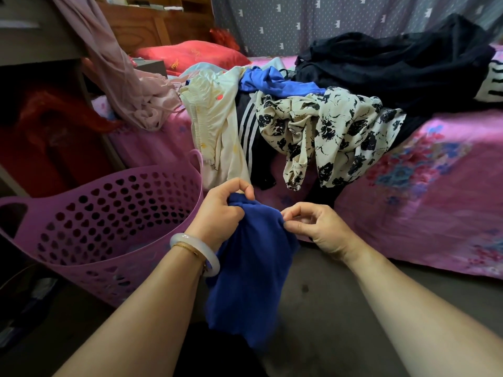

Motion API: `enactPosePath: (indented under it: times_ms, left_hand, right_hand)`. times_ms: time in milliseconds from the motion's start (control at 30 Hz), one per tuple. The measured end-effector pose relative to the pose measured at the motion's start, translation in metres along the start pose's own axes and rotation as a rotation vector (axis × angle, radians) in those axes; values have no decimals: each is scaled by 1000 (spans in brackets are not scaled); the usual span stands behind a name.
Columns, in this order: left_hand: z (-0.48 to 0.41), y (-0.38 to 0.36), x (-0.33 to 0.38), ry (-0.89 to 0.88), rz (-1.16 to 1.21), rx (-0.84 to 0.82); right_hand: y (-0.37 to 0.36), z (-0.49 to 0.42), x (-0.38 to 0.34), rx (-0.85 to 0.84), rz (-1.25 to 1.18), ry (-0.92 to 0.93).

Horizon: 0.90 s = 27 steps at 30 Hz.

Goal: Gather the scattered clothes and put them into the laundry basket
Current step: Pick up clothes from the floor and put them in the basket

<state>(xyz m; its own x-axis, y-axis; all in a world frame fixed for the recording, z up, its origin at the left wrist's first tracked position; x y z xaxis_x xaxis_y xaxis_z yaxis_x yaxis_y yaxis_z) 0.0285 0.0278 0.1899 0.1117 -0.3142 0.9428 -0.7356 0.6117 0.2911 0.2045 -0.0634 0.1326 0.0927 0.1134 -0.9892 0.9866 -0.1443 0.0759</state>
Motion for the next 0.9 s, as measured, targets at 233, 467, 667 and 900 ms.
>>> enactPosePath:
  times_ms: [233, 467, 667, 900]
  left_hand:
    - [2, -3, 6, -7, 17, -13]
    - [-2, 3, -2, 29, -17, 51]
    - [-3, 9, -5, 82, 38, 161]
    - [1, 14, -7, 57, -194, 109]
  right_hand:
    - [-11, -4, 1, 5, 3, 12]
    - [-4, -3, -12, 123, -97, 102]
    - [-9, 2, -5, -376, 163, -199]
    - [-12, 4, -8, -223, 1355, -552]
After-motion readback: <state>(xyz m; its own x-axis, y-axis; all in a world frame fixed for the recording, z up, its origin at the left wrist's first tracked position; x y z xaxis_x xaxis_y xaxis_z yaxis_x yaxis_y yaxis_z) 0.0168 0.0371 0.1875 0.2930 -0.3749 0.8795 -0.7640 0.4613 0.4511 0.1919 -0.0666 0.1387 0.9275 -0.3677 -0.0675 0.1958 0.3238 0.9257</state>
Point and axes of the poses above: each hand's wrist, its own z-axis away from the middle knuckle, its own y-axis out of the back of the hand, x = y × z, the point moved 2 cm from there along -z, towards the middle knuckle, and after that the axes turned 6 degrees about -x, right-handed, at the moved point
